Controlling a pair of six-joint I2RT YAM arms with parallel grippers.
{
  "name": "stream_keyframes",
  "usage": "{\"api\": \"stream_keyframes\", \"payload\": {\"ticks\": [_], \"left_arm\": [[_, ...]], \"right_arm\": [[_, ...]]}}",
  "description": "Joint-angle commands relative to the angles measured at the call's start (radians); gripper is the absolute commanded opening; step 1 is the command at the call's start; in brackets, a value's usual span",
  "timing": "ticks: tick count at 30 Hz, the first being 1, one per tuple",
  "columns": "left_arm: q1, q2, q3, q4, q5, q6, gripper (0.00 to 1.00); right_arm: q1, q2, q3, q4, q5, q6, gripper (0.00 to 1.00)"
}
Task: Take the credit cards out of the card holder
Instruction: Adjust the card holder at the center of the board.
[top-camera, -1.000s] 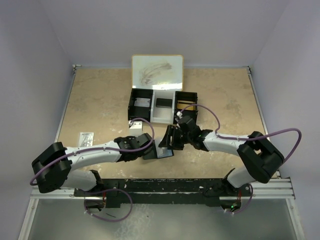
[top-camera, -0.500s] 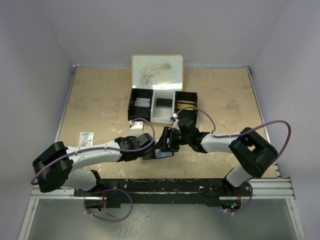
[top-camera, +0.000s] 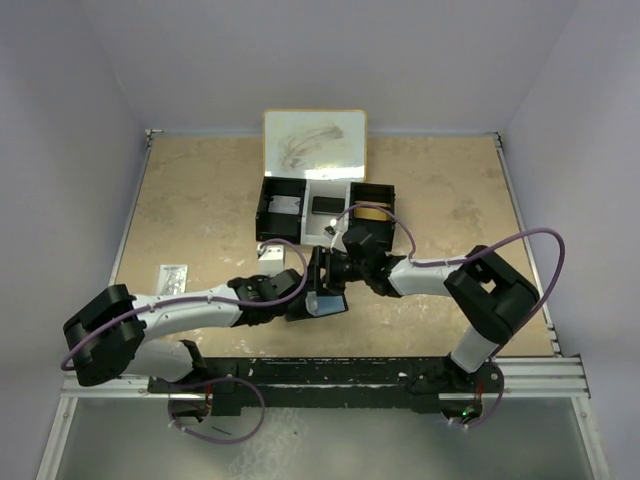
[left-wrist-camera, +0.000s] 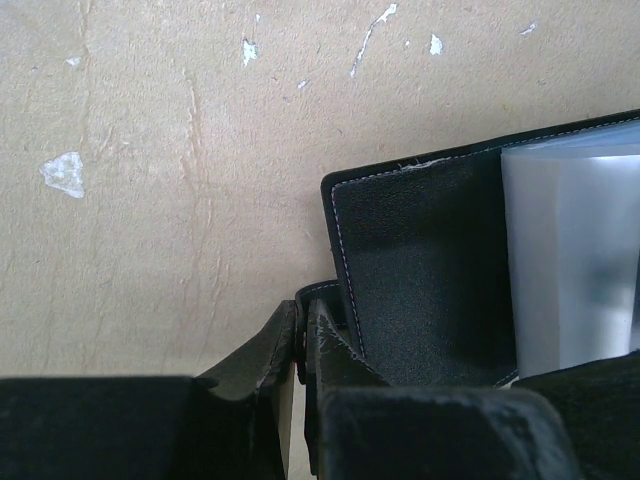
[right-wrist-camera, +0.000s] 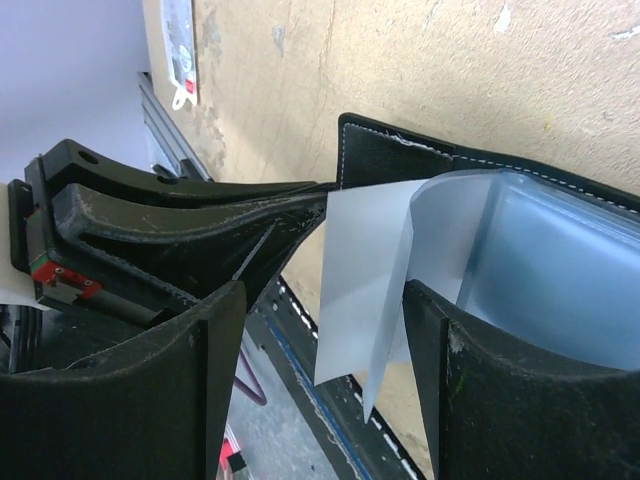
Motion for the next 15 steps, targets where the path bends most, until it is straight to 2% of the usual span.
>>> {"api": "stream_keyframes", "payload": {"ticks": [1, 5, 8, 11, 13, 15], "left_arm": [[0.003, -0.040, -0.016, 0.028, -0.019, -0.026, 0.00], [0.003, -0.069, -0.035, 0.025, -0.025, -0.038, 0.00], [0.003, -0.093, -0.053, 0.034, -0.029, -0.054, 0.00], [0.003, -0.104, -0.064, 0.052, -0.023, -0.063, 0.00], [0.004, -0.106, -0.067, 0.054, -0.022, -0.074, 0.00], [0.003, -0.109, -0.072, 0.049, -0.026, -0.089, 0.00]], "right_arm": [[0.011, 0.017, 0.032, 0.000, -0.010, -0.017, 0.66], [0.020, 0.027, 0.022, 0.022, -0.006, -0.011, 0.61], [0.033, 0.037, 0.031, 0.047, -0.030, -0.016, 0.66], [0.046, 0.063, 0.060, 0.032, -0.023, -0.017, 0.66], [0.052, 0.069, 0.060, 0.035, 0.006, -0.002, 0.63], [0.060, 0.043, 0.057, -0.018, 0.124, 0.022, 0.59]]}}
